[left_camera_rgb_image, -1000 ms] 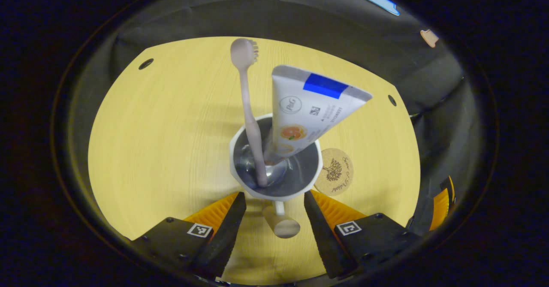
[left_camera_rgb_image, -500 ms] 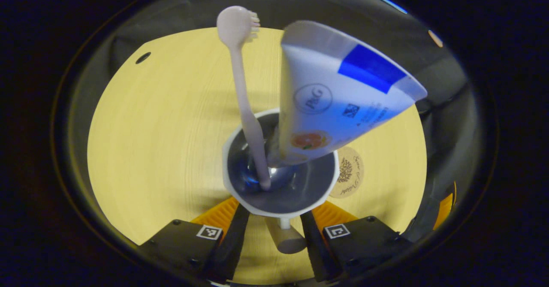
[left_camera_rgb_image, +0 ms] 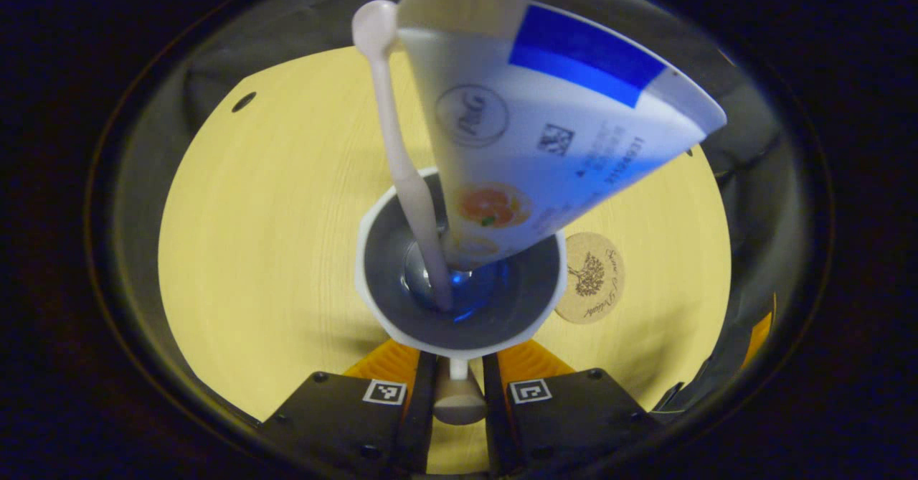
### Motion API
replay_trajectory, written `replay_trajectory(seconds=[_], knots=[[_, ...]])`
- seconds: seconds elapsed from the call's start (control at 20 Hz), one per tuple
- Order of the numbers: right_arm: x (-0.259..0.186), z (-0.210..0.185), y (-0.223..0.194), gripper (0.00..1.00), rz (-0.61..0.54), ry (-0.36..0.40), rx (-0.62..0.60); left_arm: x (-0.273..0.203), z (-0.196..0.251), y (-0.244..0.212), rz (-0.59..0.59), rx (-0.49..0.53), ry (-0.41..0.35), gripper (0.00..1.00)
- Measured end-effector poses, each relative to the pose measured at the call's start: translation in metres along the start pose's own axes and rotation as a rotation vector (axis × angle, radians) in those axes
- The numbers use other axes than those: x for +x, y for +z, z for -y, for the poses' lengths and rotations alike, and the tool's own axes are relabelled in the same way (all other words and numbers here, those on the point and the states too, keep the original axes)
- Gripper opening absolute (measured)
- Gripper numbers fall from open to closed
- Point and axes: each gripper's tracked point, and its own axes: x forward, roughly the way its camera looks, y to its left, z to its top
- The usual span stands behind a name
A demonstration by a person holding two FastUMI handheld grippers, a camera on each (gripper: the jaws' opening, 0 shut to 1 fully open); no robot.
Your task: Put the toothbrush and toothpaste on the desktop into the cup, then pick up the cup and place it on the coaster on the desktop.
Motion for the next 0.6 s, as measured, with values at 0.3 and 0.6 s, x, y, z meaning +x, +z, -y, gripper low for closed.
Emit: replay_trajectory(seconds=[0.3,0.6], knots=[[0.003,0.0,-0.001,0.79,-0.008,0.002,0.004,-0.002,0.001,0.001,0.026,0.029,0.001,0.37],[0.003,0.002,0.001,0.79,-0.007,-0.001,0.008,-0.007,0.012,0.002,0.045,0.047,-0.016,0.36]])
